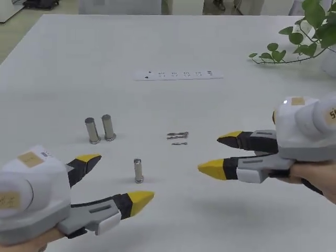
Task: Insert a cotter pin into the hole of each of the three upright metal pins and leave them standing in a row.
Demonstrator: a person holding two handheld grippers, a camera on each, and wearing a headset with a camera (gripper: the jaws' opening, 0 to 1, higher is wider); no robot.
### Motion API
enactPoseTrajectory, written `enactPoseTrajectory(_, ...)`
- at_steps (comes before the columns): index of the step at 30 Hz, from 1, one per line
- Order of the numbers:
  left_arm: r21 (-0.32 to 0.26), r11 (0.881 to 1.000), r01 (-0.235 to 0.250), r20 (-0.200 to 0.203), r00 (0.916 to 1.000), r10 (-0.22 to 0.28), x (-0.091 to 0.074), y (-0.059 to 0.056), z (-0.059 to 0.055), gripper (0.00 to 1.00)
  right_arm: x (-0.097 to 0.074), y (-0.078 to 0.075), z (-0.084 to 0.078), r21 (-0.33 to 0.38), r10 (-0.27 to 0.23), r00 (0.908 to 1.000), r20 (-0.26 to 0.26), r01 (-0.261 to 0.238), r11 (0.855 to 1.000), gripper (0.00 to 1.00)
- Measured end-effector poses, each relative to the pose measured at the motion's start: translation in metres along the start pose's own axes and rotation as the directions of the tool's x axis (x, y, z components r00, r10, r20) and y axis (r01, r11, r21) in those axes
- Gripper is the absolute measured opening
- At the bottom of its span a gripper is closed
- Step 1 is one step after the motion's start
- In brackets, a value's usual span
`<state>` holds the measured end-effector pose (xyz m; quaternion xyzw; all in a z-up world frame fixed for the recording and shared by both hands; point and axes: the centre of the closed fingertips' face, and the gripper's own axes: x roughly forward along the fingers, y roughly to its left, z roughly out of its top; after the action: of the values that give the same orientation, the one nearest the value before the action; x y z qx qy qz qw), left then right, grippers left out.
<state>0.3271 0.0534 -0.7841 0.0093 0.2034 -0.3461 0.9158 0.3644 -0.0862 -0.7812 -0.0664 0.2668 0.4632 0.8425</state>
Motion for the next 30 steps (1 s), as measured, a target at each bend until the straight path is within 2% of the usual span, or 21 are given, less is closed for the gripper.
enactPoseTrajectory(4, 0.012, 1.000, 0.000, 0.006, 1.0000, 0.000, -0.004, -0.002, 0.003, 0.86, 0.007, -0.008, 0.002, -0.009, 0.003, 0.9999, -0.014, -0.003, 1.000, 0.52)
enactPoseTrajectory(7, 0.025, 1.000, -0.005, -0.003, 1.0000, 0.005, -0.008, -0.003, 0.001, 0.89, 0.013, -0.014, -0.001, -0.031, -0.002, 0.9988, -0.049, 0.001, 1.000, 0.48)
enactPoseTrajectory(17, 0.026, 1.000, -0.003, 0.011, 0.9999, 0.003, -0.020, -0.006, 0.002, 0.99, 0.036, -0.024, -0.003, -0.064, 0.030, 0.9917, -0.125, -0.038, 0.997, 0.41)
enactPoseTrajectory(25, 0.038, 0.999, -0.024, 0.015, 0.9996, 0.023, -0.028, 0.001, 0.005, 0.99, 0.052, -0.033, -0.002, -0.076, 0.044, 0.9855, -0.164, -0.057, 0.995, 0.37)
enactPoseTrajectory(30, 0.033, 0.999, -0.033, 0.000, 0.9995, 0.033, -0.033, 0.003, 0.001, 0.97, 0.065, -0.035, -0.004, -0.092, 0.062, 0.9778, -0.200, -0.081, 0.992, 0.32)
